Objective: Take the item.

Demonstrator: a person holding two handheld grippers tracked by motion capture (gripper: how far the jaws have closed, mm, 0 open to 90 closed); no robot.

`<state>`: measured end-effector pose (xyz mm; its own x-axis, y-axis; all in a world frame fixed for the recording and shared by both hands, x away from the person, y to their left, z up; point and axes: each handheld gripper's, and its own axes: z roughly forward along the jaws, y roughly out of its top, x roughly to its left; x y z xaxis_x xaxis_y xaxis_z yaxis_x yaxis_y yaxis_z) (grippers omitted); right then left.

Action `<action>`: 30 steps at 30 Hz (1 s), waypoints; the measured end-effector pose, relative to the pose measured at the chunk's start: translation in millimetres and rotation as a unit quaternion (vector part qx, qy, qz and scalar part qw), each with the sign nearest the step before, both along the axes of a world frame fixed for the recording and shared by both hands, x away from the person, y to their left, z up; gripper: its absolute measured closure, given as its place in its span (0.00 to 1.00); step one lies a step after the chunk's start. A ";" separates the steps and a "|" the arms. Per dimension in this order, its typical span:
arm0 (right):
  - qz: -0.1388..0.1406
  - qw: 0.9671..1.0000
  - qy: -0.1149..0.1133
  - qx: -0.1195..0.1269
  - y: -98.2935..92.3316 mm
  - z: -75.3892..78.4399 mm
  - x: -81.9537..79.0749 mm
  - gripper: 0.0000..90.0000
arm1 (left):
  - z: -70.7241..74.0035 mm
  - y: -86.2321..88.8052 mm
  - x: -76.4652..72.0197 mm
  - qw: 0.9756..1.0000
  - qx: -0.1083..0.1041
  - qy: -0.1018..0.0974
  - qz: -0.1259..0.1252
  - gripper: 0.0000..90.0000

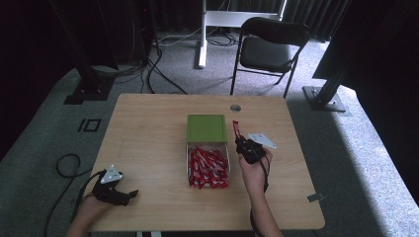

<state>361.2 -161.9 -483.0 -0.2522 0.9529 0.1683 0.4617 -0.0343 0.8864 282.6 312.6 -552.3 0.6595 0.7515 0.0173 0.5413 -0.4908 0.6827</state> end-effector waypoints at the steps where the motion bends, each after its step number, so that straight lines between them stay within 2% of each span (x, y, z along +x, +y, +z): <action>1: -0.002 1.000 0.006 0.012 -0.3 -5.1 0.7 0.88 | 0.0 0.0 0.0 1.000 0.000 0.000 0.000 0.02; 3: -0.003 1.000 0.008 0.010 -0.2 -7.9 1.0 0.88 | 0.0 0.0 0.0 1.000 -0.001 0.000 0.000 0.02; 4: -0.006 1.000 0.016 0.010 1.0 -17.6 2.2 0.88 | 0.0 0.0 0.0 1.000 -0.001 0.000 0.000 0.02; 9: -0.024 0.999 0.037 0.018 2.4 -39.3 4.2 0.88 | 0.0 0.0 0.0 1.000 0.000 0.000 0.000 0.02; 11: -0.023 0.998 0.048 0.025 2.9 -46.8 5.3 0.88 | -0.1 -0.1 -0.1 1.000 -0.001 0.001 0.001 0.02; 14: -0.022 0.998 0.059 0.020 3.6 -55.1 7.1 0.88 | 0.0 -0.1 -0.1 1.000 -0.001 0.001 0.001 0.02; 16: -0.020 0.998 0.065 0.015 4.4 -59.2 8.1 0.88 | 0.0 -0.1 -0.1 1.000 -0.001 0.001 0.001 0.02; 22: -0.028 0.996 0.084 0.025 2.1 -70.3 11.4 0.87 | 0.0 -0.1 -0.1 1.000 -0.001 0.000 0.001 0.02; 25: -0.031 0.996 0.086 0.021 1.2 -70.7 12.6 0.86 | 0.0 0.0 0.0 1.000 -0.001 0.000 0.000 0.02; 27: -0.032 0.995 0.096 0.026 1.1 -71.4 13.7 0.86 | 0.0 0.0 0.0 1.000 0.000 0.000 0.000 0.02; 30: -0.034 0.994 0.106 0.018 1.9 -71.7 15.1 0.84 | 0.0 0.0 0.0 1.000 0.000 0.000 0.000 0.02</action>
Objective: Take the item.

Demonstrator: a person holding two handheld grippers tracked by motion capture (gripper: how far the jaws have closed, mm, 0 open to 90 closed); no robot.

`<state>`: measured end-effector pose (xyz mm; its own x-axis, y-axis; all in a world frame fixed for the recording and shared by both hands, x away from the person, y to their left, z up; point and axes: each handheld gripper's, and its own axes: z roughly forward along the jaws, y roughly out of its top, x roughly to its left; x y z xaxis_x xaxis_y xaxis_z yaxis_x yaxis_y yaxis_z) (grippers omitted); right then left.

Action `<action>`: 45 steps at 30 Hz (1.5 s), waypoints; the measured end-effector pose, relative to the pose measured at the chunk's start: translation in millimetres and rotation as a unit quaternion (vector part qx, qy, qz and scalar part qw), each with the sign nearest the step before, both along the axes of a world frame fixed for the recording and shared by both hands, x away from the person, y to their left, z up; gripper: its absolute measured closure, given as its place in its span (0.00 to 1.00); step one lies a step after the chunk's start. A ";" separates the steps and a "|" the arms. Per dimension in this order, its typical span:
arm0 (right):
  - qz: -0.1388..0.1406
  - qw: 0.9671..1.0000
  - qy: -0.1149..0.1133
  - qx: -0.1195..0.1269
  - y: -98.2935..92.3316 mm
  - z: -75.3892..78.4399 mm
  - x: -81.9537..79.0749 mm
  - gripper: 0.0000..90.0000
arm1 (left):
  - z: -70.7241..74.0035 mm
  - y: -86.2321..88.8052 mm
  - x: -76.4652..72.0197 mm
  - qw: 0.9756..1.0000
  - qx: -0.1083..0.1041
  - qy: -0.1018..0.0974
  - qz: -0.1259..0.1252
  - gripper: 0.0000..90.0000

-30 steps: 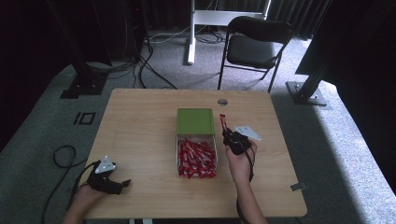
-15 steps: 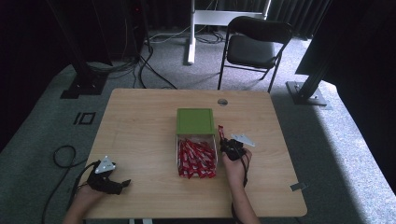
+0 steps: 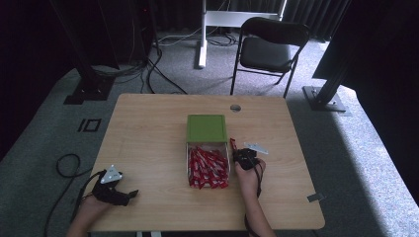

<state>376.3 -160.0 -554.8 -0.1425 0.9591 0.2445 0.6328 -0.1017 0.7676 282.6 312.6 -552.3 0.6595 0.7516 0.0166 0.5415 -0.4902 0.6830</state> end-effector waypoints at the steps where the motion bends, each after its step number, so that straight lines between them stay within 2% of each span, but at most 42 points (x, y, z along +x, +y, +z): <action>1: 0.001 1.000 0.004 -0.001 0.3 -0.2 0.7 0.83 | 0.0 0.0 0.0 1.000 0.000 0.000 0.000 0.02; 3: 0.007 1.000 0.015 -0.005 1.4 -0.7 2.3 0.81 | 0.0 0.0 0.0 1.000 0.000 0.000 0.000 0.02; 9: 0.011 1.000 0.016 -0.005 1.9 0.4 3.3 0.72 | 0.0 0.0 0.0 1.000 0.000 0.000 0.000 0.02; 14: 0.030 1.000 0.002 0.005 2.8 9.7 1.6 0.63 | 0.0 0.0 0.0 1.000 0.000 0.000 0.000 0.02; 21: 0.059 0.998 -0.015 -0.012 0.3 21.5 2.2 0.53 | 0.0 0.0 0.0 1.000 0.000 0.000 0.000 0.02; 28: 0.087 0.995 -0.034 -0.030 -4.8 25.0 3.1 0.39 | 0.0 0.0 0.0 1.000 0.000 0.000 0.000 0.02; 36: 0.101 0.994 -0.041 -0.021 -15.4 28.2 -1.4 0.29 | 0.0 0.0 0.0 1.000 0.000 0.000 0.000 0.02; 41: 0.109 0.993 -0.035 -0.002 -24.9 30.7 -6.4 0.23 | 0.0 0.0 0.0 1.000 0.000 0.000 0.000 0.02; 43: 0.130 0.991 -0.025 -0.016 -27.6 29.9 -8.1 0.21 | 0.0 0.0 0.0 1.000 0.000 0.000 0.000 0.02; 45: 0.131 0.991 -0.027 -0.020 -30.4 29.1 -9.9 0.21 | 0.0 0.0 0.0 1.000 0.000 0.000 0.000 0.02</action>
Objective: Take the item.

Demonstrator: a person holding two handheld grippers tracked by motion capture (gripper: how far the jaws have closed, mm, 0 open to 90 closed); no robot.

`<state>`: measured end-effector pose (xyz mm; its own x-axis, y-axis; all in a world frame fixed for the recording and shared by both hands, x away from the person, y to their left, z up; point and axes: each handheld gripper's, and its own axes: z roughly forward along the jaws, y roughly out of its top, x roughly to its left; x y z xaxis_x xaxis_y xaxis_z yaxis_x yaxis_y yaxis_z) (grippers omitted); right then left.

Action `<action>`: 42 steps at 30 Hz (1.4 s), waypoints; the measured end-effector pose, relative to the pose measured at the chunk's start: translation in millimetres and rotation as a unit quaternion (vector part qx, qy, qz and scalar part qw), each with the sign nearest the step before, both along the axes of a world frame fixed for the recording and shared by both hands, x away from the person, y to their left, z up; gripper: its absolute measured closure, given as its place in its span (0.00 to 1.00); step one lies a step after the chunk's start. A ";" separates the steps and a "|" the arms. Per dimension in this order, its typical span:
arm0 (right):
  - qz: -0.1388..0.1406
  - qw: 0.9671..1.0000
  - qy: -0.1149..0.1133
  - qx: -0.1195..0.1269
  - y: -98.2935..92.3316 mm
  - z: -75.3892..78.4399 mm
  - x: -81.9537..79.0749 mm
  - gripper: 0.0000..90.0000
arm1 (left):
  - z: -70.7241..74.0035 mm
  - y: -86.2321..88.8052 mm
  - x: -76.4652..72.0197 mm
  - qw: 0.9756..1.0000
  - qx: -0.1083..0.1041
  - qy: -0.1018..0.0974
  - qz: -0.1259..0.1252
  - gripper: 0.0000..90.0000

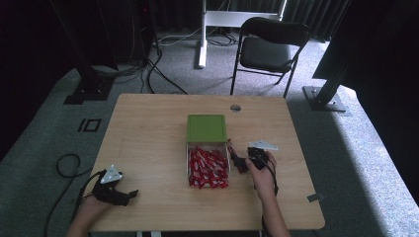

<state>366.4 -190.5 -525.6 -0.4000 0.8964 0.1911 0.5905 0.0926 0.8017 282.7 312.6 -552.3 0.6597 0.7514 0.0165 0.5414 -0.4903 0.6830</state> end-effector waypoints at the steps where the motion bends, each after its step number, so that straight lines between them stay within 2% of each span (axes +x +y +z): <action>1: 0.000 1.000 -0.003 -0.003 -1.6 -0.5 -0.8 0.21 | 0.0 0.0 0.0 1.000 0.000 0.000 0.000 0.02; 4: -0.001 1.000 -0.002 -0.017 -8.0 -1.8 -3.2 0.21 | 0.0 0.0 0.0 1.000 0.000 0.000 0.000 0.02; 12: -0.016 1.000 -0.009 -0.018 -28.6 -2.0 -11.7 0.21 | 0.0 0.0 0.0 1.000 0.000 0.000 0.000 0.02; 19: -0.028 0.999 -0.005 -0.024 -48.7 -5.9 -19.0 0.21 | 0.0 0.0 0.0 1.000 0.000 0.000 0.000 0.02; 27: -0.011 0.999 0.003 -0.048 -71.2 -14.4 -30.0 0.21 | 0.0 0.0 0.0 1.000 0.000 0.000 0.000 0.02; 32: -0.018 0.999 0.005 -0.045 -86.2 -17.8 -38.2 0.21 | 0.0 0.0 0.0 1.000 0.000 0.000 0.000 0.02; 36: -0.007 0.999 0.003 -0.052 -95.3 -19.5 -45.5 0.21 | 0.0 0.0 0.0 1.000 0.000 0.000 0.000 0.02; 42: 0.004 0.998 0.015 -0.055 -105.4 -24.6 -55.0 0.21 | 0.0 0.0 0.0 1.000 0.000 0.000 0.000 0.02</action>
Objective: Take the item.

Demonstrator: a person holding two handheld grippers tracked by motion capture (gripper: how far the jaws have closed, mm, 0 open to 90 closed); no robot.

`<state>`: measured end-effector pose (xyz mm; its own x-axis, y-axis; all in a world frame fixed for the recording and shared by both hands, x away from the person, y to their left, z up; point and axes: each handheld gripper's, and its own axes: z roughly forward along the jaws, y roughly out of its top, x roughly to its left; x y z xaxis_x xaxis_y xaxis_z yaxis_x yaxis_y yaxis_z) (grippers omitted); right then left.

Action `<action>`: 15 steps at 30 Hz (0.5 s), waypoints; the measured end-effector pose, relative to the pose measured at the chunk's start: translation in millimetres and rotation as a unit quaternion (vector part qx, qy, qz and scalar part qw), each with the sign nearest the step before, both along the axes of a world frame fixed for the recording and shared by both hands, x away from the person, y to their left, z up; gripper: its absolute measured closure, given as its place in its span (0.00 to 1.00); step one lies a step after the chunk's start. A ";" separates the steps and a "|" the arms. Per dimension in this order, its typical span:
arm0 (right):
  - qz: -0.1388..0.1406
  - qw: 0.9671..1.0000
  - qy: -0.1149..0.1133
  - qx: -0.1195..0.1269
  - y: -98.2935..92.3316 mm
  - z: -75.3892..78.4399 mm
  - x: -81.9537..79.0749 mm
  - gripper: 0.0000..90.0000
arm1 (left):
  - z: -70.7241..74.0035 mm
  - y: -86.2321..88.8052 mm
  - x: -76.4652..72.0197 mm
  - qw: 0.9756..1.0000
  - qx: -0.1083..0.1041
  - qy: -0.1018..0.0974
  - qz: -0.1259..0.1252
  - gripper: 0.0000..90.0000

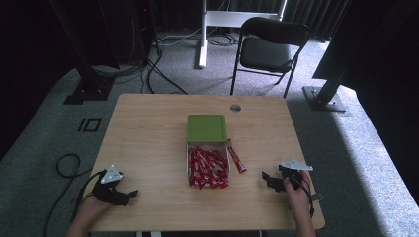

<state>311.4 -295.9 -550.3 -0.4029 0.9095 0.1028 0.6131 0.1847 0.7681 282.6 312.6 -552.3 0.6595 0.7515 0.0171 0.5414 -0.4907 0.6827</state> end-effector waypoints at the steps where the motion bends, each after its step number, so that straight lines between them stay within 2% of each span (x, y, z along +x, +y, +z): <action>1: 0.003 1.000 0.002 -0.003 -1.5 -0.7 -1.5 0.21 | 0.0 0.0 0.0 1.000 0.000 0.000 0.000 0.02; 9: 0.013 1.000 0.010 -0.004 -7.5 -5.2 -14.1 0.21 | 0.0 0.0 0.0 1.000 0.000 0.000 0.000 0.02; 12: 0.014 1.000 0.007 0.015 -8.6 -6.1 -18.9 0.21 | -0.1 -0.1 -0.1 1.000 -0.001 0.000 0.001 0.02; 13: 0.020 1.000 0.006 0.011 -9.1 -6.0 -20.7 0.21 | 0.0 -0.1 -0.1 1.000 -0.001 0.000 0.001 0.02; 15: 0.034 0.999 0.001 -0.012 -9.6 -5.9 -24.9 0.21 | -0.1 -0.1 -0.1 1.000 -0.001 0.000 0.001 0.02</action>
